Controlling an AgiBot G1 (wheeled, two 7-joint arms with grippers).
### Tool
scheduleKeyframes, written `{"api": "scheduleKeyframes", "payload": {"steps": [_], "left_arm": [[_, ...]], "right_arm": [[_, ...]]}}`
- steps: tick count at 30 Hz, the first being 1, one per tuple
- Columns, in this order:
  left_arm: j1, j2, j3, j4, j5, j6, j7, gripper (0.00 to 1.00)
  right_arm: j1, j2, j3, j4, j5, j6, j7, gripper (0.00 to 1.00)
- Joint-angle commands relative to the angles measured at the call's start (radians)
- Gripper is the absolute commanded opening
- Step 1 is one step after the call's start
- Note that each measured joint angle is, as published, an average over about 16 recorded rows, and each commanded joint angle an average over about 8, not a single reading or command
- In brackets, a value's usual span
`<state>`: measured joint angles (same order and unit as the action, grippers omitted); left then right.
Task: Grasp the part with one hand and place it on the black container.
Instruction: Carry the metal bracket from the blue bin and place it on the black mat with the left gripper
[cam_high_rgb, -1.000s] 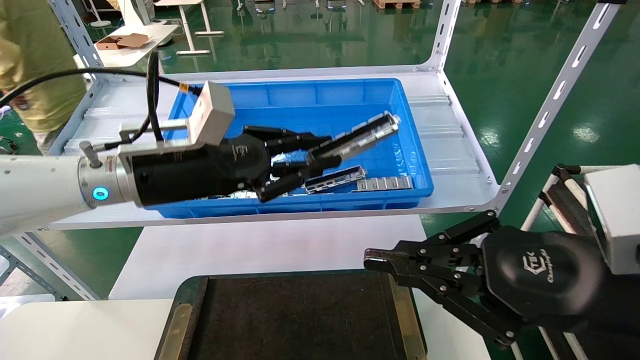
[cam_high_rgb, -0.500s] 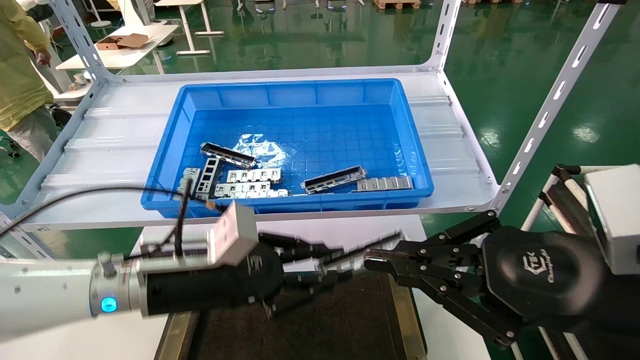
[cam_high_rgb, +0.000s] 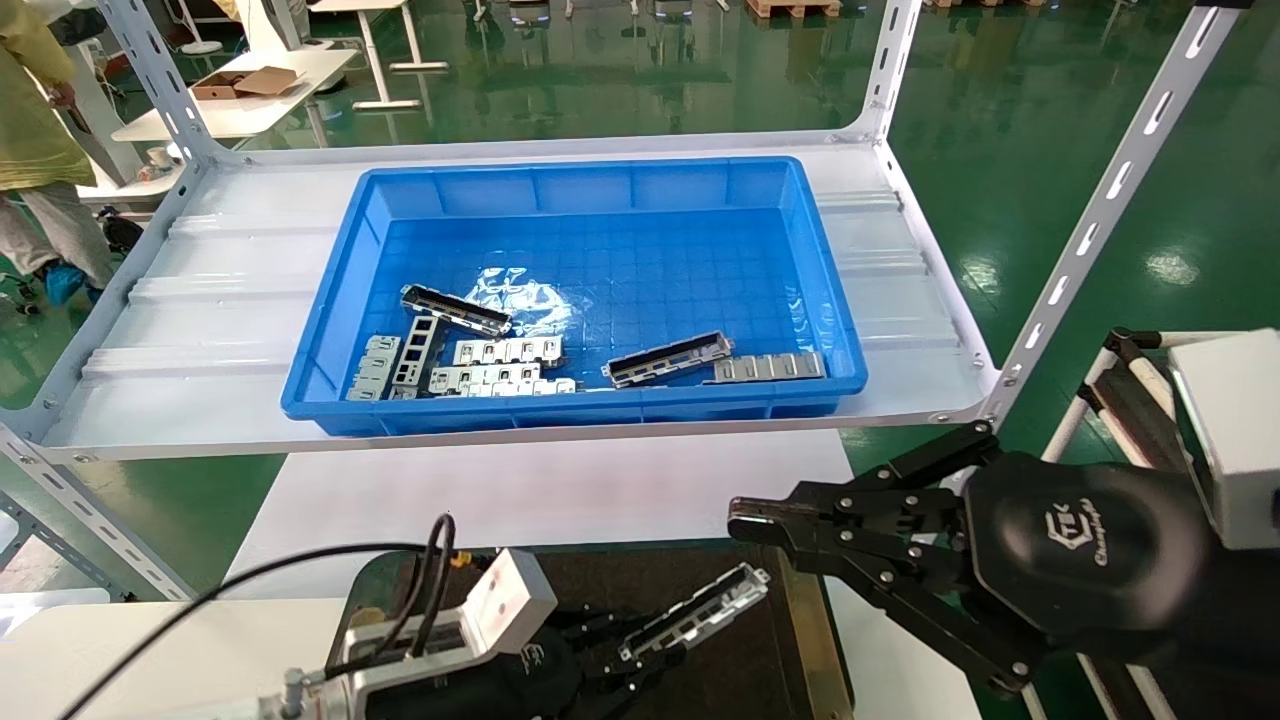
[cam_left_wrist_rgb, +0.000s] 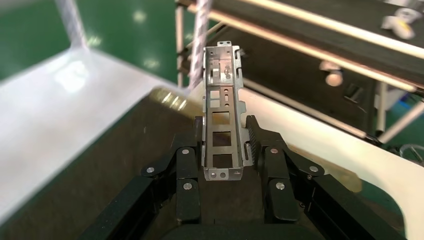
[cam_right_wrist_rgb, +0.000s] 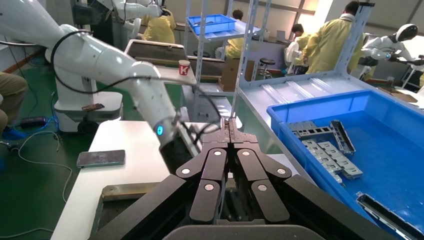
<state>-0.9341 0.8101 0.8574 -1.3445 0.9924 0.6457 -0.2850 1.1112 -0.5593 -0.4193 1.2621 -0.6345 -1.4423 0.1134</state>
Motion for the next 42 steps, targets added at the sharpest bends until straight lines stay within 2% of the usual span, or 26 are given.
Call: {"api": "scheduleKeyframes", "payload": {"steps": [1, 13, 23, 32, 42], "left_arm": [[0.03, 0.009, 0.012, -0.001, 0.013, -0.057, -0.025, 0.0], [0.137, 0.074, 0.093, -0.002, 0.079, -0.378, -0.176, 0.0], [0.184, 0.133, 0.161, 0.009, 0.06, -0.624, -0.279, 0.0], [0.192, 0.197, 0.231, 0.019, -0.025, -0.833, -0.301, 0.0], [0.156, 0.269, 0.33, 0.025, -0.208, -1.033, -0.229, 0.0]], "right_arm": [[0.0, 0.0, 0.0, 0.0, 0.0, 0.0, 0.0, 0.0], [0.0, 0.0, 0.0, 0.0, 0.0, 0.0, 0.0, 0.0], [0.0, 0.0, 0.0, 0.0, 0.0, 0.0, 0.0, 0.0], [0.0, 0.0, 0.0, 0.0, 0.0, 0.0, 0.0, 0.0], [0.0, 0.0, 0.0, 0.0, 0.0, 0.0, 0.0, 0.0]]}}
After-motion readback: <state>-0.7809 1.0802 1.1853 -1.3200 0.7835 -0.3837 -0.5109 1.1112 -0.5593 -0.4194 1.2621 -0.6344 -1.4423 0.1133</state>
